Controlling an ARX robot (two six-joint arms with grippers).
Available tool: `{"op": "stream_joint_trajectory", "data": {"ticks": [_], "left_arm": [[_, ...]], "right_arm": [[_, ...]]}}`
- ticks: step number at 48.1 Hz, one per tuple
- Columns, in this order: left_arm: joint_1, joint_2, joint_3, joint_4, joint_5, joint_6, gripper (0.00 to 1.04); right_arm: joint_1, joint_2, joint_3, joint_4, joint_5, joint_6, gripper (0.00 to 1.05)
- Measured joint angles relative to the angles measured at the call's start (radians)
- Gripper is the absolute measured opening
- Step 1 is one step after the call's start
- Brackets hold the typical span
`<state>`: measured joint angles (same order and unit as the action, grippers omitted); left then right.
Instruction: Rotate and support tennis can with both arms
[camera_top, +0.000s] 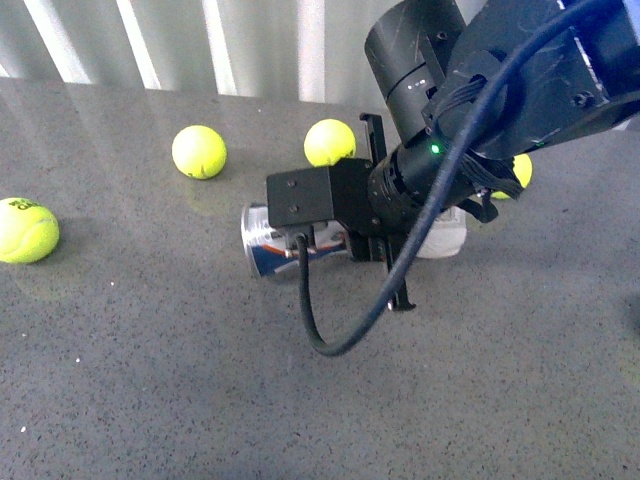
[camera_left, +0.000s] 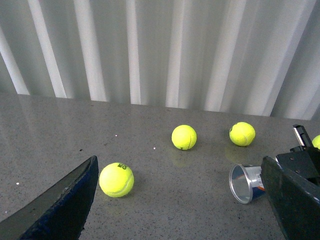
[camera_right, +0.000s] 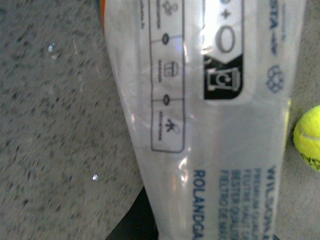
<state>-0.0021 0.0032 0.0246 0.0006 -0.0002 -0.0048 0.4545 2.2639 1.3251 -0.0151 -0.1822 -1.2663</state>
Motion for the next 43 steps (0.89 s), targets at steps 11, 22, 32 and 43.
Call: {"op": "stream_joint_trajectory", "data": {"ticks": [11, 22, 32, 43], "left_arm": [[0.000, 0.000, 0.000, 0.000, 0.000, 0.000, 0.98], [0.000, 0.000, 0.000, 0.000, 0.000, 0.000, 0.98], [0.000, 0.000, 0.000, 0.000, 0.000, 0.000, 0.98], [0.000, 0.000, 0.000, 0.000, 0.000, 0.000, 0.98]], "right_arm": [[0.014, 0.078, 0.061, 0.094, 0.006, 0.121, 0.13], [0.029, 0.092, 0.068, 0.116, 0.026, 0.184, 0.23], [0.044, 0.094, 0.041, 0.170, 0.014, 0.320, 0.56], [0.055, 0.051, -0.013, 0.159, -0.007, 0.468, 0.95]]}}
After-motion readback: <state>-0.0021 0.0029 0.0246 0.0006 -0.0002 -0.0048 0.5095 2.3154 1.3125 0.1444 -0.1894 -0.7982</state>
